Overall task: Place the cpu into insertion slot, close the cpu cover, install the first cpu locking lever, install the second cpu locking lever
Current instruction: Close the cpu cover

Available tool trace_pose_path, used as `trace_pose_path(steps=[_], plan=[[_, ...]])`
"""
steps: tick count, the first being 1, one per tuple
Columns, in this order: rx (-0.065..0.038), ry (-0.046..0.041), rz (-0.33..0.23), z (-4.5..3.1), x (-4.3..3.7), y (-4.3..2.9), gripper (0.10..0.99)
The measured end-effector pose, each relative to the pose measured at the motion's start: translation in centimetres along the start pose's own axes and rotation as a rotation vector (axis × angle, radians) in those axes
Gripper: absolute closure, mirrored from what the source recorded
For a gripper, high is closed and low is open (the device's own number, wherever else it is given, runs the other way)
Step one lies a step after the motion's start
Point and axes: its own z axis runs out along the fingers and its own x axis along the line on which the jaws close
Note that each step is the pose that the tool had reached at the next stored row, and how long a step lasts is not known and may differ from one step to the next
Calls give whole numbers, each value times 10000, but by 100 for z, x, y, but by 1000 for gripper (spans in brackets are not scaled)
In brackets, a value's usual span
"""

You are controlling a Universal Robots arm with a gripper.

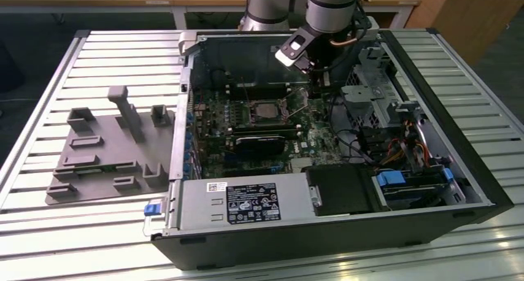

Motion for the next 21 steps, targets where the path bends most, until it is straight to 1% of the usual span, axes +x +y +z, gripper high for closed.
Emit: trace_pose_path(steps=[4, 6, 9, 11, 12, 13, 14, 17, 18, 21], plan=[[0, 3, 1, 1, 0, 0, 984], [17, 13, 2, 2, 0, 0, 984], [114, 9, 3, 3, 0, 0, 984], [233, 5, 4, 5, 0, 0, 984], [308, 2, 5, 6, 0, 0, 984], [405, -1, 6, 7, 0, 0, 984], [529, -6, 7, 8, 0, 1, 984], [990, -22, 11, 14, 0, 4, 984], [1169, -28, 13, 16, 0, 5, 984], [1576, -43, 16, 20, 0, 8, 984]])
